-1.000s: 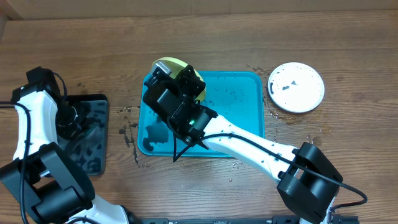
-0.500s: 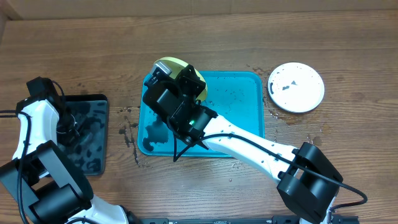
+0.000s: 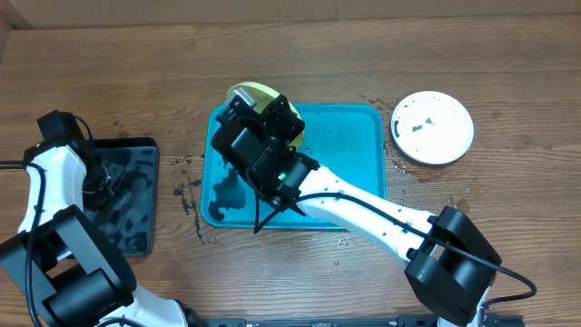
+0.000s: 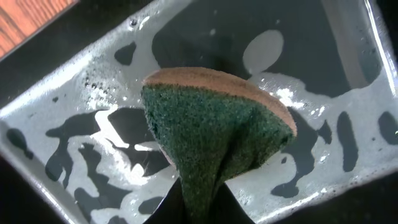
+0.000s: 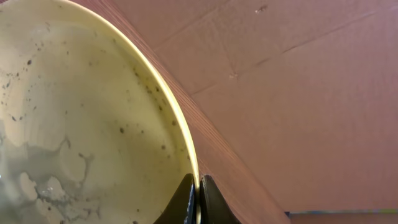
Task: Clean dirty plates on tray and stack at the side
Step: 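Tilt the yellow-green plate up on its edge with the right gripper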
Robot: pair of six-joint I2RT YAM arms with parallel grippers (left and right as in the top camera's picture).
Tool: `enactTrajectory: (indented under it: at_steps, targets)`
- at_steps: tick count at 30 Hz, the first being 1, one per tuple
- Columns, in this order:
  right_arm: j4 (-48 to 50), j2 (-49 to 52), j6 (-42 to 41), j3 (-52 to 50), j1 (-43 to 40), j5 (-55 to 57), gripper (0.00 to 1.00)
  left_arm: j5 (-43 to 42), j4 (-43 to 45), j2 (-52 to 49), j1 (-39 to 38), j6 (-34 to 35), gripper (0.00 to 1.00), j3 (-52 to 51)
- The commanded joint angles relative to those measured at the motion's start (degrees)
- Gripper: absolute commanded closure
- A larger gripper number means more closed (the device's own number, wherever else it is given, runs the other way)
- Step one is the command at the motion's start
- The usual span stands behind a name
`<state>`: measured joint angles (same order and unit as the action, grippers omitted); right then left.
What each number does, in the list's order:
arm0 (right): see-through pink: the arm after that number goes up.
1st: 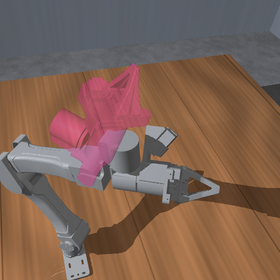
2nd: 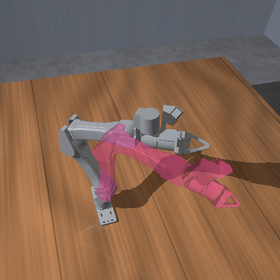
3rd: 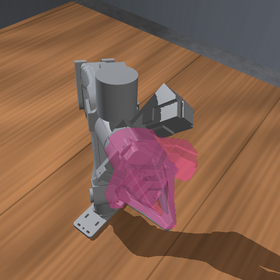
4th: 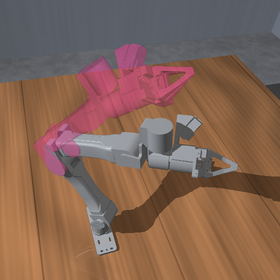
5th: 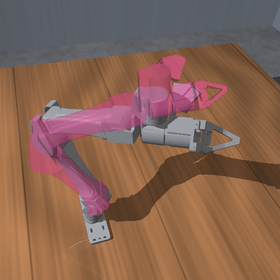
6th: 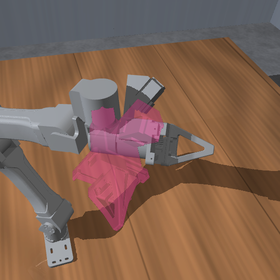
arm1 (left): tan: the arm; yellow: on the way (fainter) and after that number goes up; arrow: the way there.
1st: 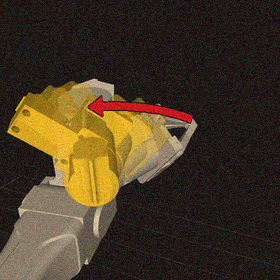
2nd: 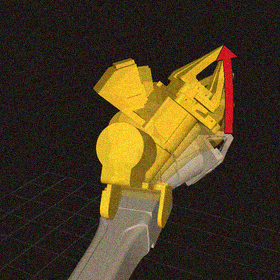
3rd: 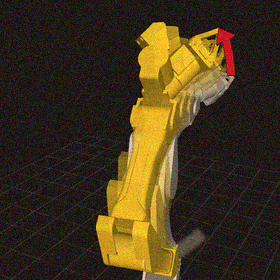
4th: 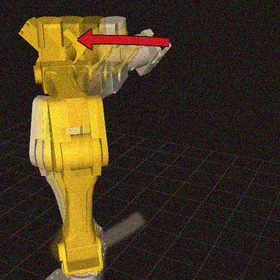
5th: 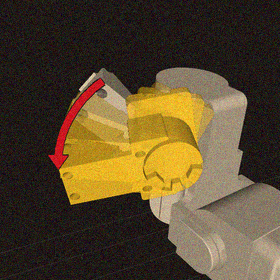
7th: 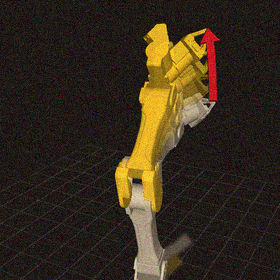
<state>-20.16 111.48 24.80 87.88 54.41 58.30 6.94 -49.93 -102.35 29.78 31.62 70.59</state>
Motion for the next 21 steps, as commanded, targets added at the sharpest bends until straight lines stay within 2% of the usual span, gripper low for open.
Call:
enactTrajectory:
  at_steps: [1,4,5,6,7,8,12,21]
  targets:
    - [0.3,-2.2,-3.1,1.6,-0.2,0.6,0.96,1.1,1.2,0.5,0.2,0.7,0.84,-1.8]
    - [-0.1,-2.2,-5.3,1.6,-0.2,0.6,0.96,1.2,1.4,0.5,0.2,0.7,0.67,-2.3]
    - [-0.1,-2.2,-5.6,1.6,-0.2,0.5,0.96,1.2,1.4,0.5,0.2,0.7,0.58,-2.3]
    - [-0.1,-2.2,-5.6,1.6,-0.2,0.2,0.96,1.2,1.6,0.5,0.2,0.7,0.31,-2.3]
    - [-0.1,-2.2,-5.6,1.6,-0.2,0.1,0.96,1.1,1.6,0.5,0.2,0.5,0.2,-2.3]
    - [-0.1,-2.2,-5.6,1.6,-0.2,0.1,0.96,1.1,1.6,0.5,0.2,0.5,0.13,-2.3]
    - [-0.1,-2.2,-5.6,1.6,-0.2,0.1,0.96,0.9,0.8,0.5,0.2,0.5,0.13,-1.6]
    - [2.0,-2.2,-5.1,1.6,-3.1,1.9,0.96,-0.1,-7.2,0.5,0.2,0.6,0.1,5.8]
